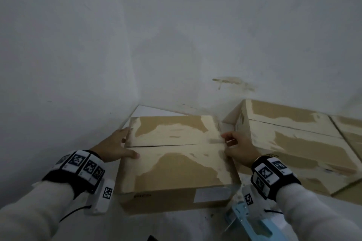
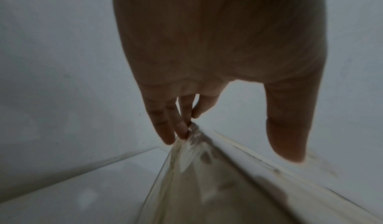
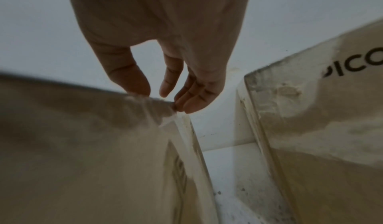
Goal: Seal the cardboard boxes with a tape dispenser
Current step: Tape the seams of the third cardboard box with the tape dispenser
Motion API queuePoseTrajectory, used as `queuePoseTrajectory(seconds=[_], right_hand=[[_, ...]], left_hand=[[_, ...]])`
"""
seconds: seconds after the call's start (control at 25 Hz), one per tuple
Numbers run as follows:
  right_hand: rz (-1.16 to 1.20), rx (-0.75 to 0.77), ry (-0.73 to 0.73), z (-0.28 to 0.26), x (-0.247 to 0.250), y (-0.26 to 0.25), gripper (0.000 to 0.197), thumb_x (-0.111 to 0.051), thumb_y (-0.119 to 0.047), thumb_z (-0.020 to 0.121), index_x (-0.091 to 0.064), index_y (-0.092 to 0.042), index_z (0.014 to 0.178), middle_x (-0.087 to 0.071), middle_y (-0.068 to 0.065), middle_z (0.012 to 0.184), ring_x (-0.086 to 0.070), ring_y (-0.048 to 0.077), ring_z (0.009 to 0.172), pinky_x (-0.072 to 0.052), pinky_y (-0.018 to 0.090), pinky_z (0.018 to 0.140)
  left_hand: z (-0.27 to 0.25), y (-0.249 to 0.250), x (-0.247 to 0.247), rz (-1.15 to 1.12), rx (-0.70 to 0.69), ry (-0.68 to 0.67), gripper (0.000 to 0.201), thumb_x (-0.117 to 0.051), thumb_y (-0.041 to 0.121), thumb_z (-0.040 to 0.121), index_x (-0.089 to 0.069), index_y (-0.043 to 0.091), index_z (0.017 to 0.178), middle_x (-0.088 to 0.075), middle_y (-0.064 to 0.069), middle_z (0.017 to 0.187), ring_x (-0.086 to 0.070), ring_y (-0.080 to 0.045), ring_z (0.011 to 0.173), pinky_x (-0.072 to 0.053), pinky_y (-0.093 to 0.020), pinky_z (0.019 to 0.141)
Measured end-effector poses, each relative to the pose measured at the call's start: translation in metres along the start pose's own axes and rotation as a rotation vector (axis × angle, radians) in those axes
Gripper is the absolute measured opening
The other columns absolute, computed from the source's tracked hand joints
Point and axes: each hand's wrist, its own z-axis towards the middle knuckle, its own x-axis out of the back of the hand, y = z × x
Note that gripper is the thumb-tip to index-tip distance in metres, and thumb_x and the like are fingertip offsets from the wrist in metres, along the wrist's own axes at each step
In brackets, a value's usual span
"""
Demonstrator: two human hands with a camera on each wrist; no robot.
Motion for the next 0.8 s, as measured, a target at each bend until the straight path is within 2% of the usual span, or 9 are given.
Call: queuePoseTrajectory(seconds=[0.08,0.2,0.24,0.32,0.44,0.52,0.64,0.72,0.8], right_hand=[[-0.004,-0.038,-0.036,0.018,0.003,0.001,0.036,-0.063,0.003,0.078,-0.054,-0.011,0.110,-0.051,0.005,0.107,-0.053,0.019,0.081,-0.046,0.031,0.072],[-0.040,-0.047,-0.055,0.046,0.006,0.001,0.033,-0.066,-0.007,0.082,-0.054,-0.011,0.112,-0.053,0.006,0.106,-0.052,0.021,0.089,-0.043,0.028,0.074],[-0.036,-0.047,-0.056,0.056,0.006,0.000,0.031,-0.063,-0.006,0.083,-0.054,-0.010,0.112,-0.053,0.007,0.105,-0.051,0.022,0.093,-0.042,0.029,0.076],[-0.026,-0.053,-0.049,0.072,0.005,-0.004,0.028,-0.057,-0.004,0.086,-0.053,-0.006,0.114,-0.052,0.007,0.104,-0.050,0.022,0.094,-0.040,0.029,0.075],[0.007,-0.093,-0.031,0.094,0.002,-0.007,0.031,-0.055,-0.001,0.086,-0.052,-0.003,0.116,-0.054,0.010,0.104,-0.050,0.022,0.091,-0.040,0.026,0.066],[0.005,-0.101,-0.006,0.107,0.000,-0.008,0.033,-0.054,-0.001,0.087,-0.051,-0.002,0.120,-0.053,0.012,0.108,-0.048,0.022,0.095,-0.039,0.028,0.074],[0.005,-0.125,-0.009,0.117,-0.002,-0.004,0.040,-0.053,-0.001,0.089,-0.048,-0.003,0.128,-0.053,0.018,0.115,-0.047,0.022,0.098,-0.036,0.029,0.082],[-0.010,-0.137,-0.035,0.119,0.000,-0.003,0.042,-0.052,-0.003,0.090,-0.047,-0.007,0.131,-0.052,0.020,0.123,-0.048,0.025,0.100,-0.036,0.030,0.085],[-0.098,-0.109,-0.032,0.121,0.001,-0.004,0.045,-0.054,-0.007,0.089,-0.047,-0.013,0.133,-0.046,0.020,0.129,-0.048,0.029,0.110,-0.037,0.032,0.093]], left_hand=[[0.012,-0.005,0.004,-0.007,0.012,0.055,0.079,-0.078,0.026,0.074,-0.034,0.020,0.139,-0.037,0.002,0.123,-0.047,-0.018,0.105,-0.043,-0.028,0.088],[0.036,-0.018,0.016,0.095,0.000,0.048,0.078,-0.076,0.053,0.067,-0.045,0.021,0.130,-0.046,-0.003,0.122,-0.059,-0.021,0.099,-0.054,-0.030,0.084],[0.044,-0.020,0.019,0.132,-0.007,0.052,0.071,-0.075,0.052,0.069,-0.049,0.018,0.125,-0.052,-0.004,0.114,-0.060,-0.022,0.097,-0.054,-0.024,0.077],[0.055,-0.018,0.023,0.115,-0.020,0.063,0.041,-0.069,0.033,0.083,-0.054,0.012,0.114,-0.058,-0.001,0.091,-0.062,-0.026,0.087,-0.046,-0.012,0.061],[0.070,-0.009,0.029,0.052,-0.007,0.071,0.018,-0.053,0.023,0.095,-0.057,0.010,0.106,-0.059,-0.001,0.079,-0.057,-0.012,0.068,-0.041,-0.008,0.046],[0.079,-0.008,0.032,0.066,0.053,0.075,0.023,-0.044,0.027,0.098,-0.058,0.010,0.104,-0.061,-0.006,0.086,-0.055,-0.009,0.068,-0.041,-0.015,0.048],[0.090,-0.008,0.033,0.120,0.146,0.064,0.031,-0.039,0.032,0.099,-0.058,0.007,0.100,-0.058,-0.012,0.093,-0.055,-0.016,0.069,-0.040,-0.024,0.055],[0.095,-0.011,0.033,0.084,0.189,0.084,0.042,-0.044,0.033,0.097,-0.049,0.001,0.124,-0.055,-0.015,0.101,-0.055,-0.023,0.078,-0.045,-0.028,0.063],[0.101,-0.014,0.039,0.095,0.194,0.138,0.074,-0.056,0.036,0.091,-0.019,0.005,0.147,-0.048,-0.020,0.125,-0.054,-0.029,0.104,-0.047,-0.036,0.086]])
